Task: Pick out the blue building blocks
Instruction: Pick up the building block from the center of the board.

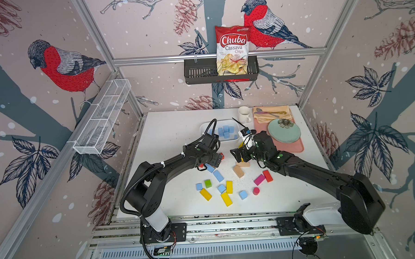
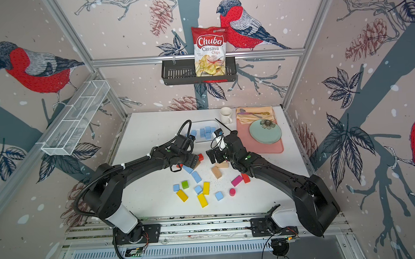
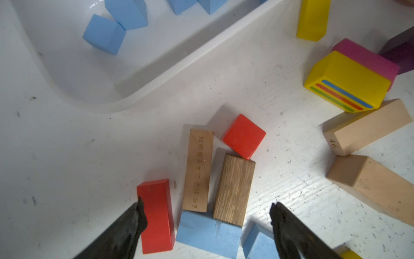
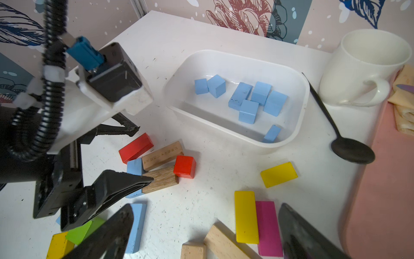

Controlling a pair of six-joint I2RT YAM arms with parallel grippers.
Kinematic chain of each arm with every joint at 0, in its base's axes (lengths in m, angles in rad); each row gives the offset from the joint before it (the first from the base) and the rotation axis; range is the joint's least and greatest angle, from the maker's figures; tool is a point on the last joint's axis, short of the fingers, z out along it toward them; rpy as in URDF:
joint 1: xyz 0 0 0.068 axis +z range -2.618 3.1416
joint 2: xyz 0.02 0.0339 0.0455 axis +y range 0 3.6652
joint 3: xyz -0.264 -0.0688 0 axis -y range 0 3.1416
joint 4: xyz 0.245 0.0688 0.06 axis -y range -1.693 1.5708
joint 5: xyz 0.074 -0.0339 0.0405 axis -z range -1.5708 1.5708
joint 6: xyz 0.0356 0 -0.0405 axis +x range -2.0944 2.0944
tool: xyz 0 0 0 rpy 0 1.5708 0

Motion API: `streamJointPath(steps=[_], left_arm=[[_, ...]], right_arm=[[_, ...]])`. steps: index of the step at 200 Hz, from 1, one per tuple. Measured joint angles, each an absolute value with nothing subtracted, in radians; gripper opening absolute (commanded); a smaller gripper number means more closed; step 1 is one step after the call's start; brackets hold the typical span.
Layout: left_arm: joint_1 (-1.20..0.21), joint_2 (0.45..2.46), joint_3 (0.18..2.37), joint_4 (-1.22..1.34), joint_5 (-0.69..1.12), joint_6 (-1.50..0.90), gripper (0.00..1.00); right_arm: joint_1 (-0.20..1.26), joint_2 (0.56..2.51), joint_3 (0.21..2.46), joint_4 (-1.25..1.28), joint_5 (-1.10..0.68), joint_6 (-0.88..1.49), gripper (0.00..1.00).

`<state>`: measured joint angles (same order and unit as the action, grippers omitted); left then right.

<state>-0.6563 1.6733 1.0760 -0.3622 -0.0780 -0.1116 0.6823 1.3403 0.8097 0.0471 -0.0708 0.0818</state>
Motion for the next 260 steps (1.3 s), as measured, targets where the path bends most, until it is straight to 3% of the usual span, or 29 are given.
streamJointPath(steps=[260], left_arm=[[-0.656, 1.776, 1.087, -0.480, -0.051, -0.137, 0.75]], right_arm=[[0.678, 1.383, 0.804, 0.044, -0.051, 0.083, 0.99]])
